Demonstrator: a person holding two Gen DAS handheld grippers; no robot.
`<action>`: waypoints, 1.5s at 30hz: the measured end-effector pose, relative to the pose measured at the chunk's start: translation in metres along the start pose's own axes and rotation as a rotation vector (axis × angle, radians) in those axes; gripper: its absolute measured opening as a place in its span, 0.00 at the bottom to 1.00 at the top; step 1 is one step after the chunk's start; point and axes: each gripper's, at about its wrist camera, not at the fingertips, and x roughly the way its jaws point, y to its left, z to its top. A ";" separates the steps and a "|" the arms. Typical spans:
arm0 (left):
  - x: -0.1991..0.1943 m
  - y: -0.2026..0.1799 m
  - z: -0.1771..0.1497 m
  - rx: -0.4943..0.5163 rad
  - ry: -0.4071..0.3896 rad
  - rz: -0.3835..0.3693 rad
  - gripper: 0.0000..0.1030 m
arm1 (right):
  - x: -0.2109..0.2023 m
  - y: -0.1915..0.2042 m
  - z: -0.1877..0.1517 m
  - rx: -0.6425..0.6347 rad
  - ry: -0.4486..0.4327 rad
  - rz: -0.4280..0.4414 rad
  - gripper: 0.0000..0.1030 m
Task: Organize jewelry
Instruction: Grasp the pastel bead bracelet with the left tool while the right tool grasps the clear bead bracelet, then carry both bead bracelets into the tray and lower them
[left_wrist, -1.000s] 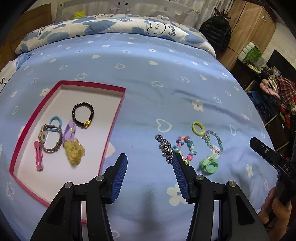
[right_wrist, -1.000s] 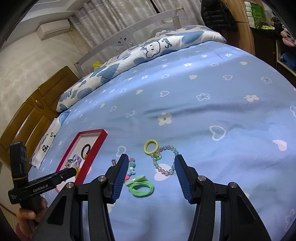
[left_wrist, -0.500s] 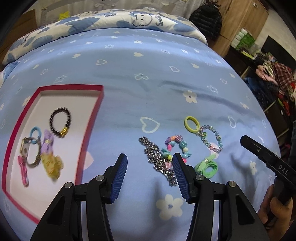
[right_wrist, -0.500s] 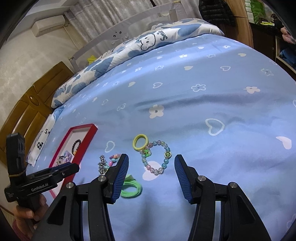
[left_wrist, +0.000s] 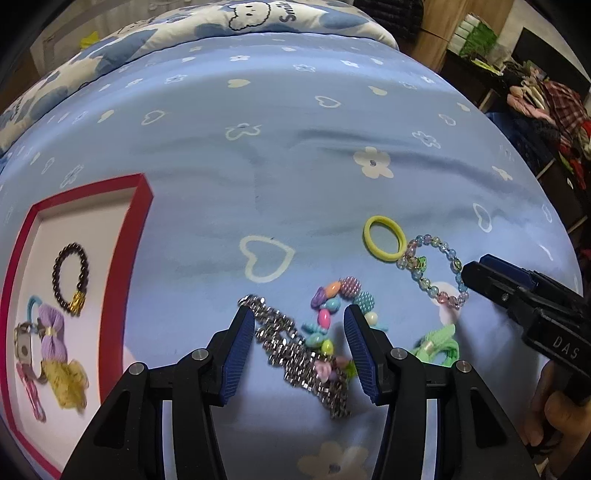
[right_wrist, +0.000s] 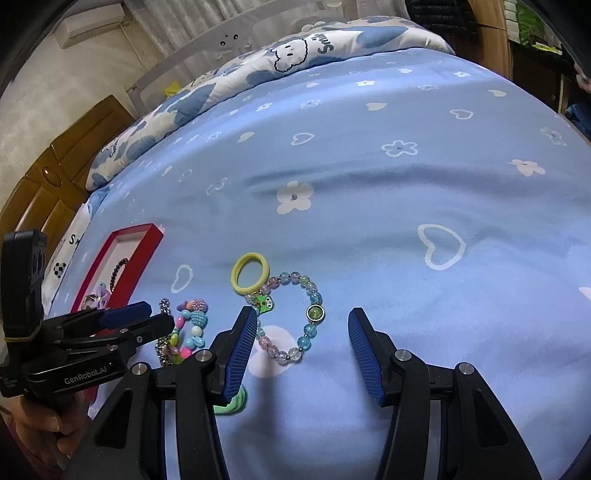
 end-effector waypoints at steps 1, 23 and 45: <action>0.004 -0.002 0.002 0.006 0.003 0.001 0.49 | 0.002 0.000 0.000 -0.005 0.005 -0.004 0.52; 0.006 -0.013 0.005 0.052 -0.048 -0.071 0.10 | 0.006 0.017 -0.001 -0.120 -0.002 -0.068 0.11; -0.125 0.059 -0.055 -0.128 -0.260 -0.116 0.10 | -0.058 0.085 0.020 -0.148 -0.141 0.130 0.11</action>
